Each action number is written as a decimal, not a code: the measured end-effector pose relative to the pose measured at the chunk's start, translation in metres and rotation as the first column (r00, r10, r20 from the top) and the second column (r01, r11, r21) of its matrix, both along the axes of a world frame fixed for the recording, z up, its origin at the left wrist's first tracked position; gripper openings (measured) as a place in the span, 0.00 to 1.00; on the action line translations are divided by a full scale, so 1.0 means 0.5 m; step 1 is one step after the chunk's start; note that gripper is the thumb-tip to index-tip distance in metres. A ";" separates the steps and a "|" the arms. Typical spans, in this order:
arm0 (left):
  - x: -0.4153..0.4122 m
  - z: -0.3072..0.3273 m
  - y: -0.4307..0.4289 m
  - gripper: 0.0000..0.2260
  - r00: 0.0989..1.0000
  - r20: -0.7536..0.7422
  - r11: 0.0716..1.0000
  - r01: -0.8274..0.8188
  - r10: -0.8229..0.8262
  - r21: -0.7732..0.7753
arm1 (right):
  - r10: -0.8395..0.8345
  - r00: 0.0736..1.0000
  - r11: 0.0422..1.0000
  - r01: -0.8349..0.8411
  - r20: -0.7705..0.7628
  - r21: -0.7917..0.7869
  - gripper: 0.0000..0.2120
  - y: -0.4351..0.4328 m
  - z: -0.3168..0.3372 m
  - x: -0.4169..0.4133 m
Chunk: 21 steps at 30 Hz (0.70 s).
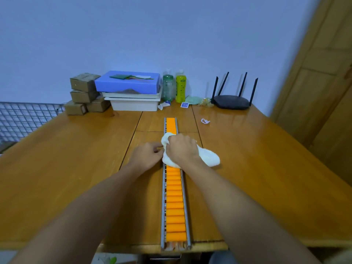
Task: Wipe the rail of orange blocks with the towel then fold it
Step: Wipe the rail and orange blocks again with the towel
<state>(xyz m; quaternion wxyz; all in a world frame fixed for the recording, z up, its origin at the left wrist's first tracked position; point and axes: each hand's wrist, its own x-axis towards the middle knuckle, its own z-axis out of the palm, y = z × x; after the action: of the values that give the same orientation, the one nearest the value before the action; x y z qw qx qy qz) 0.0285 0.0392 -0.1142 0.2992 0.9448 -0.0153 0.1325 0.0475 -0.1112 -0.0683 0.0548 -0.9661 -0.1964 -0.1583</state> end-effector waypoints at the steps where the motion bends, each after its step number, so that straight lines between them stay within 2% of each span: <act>1: -0.003 -0.002 -0.002 0.15 1.000 -0.002 1.000 -0.003 0.003 -0.014 | -0.004 1.000 1.000 0.004 0.003 -0.001 0.11 -0.002 -0.002 -0.002; 7: -0.001 -0.016 0.000 0.19 0.998 -0.036 0.994 -0.055 0.052 -0.096 | -0.045 0.998 0.997 0.047 0.043 -0.053 0.10 -0.028 -0.005 -0.004; 15: -0.033 -0.002 -0.019 0.15 0.999 -0.048 0.999 -0.024 0.022 -0.043 | -0.056 0.998 0.987 0.060 0.031 -0.148 0.08 -0.080 0.011 -0.028; 21: -0.096 0.003 -0.035 0.11 0.998 -0.061 0.999 -0.029 0.028 -0.023 | -0.091 0.995 0.992 0.095 0.047 -0.084 0.09 -0.099 0.074 -0.074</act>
<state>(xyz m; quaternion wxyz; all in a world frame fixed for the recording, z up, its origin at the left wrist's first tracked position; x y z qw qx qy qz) -0.0197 0.0219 -0.1126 0.3091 0.9448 0.0089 0.1080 0.0105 -0.1606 -0.0313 0.0014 -0.9720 -0.1590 -0.1730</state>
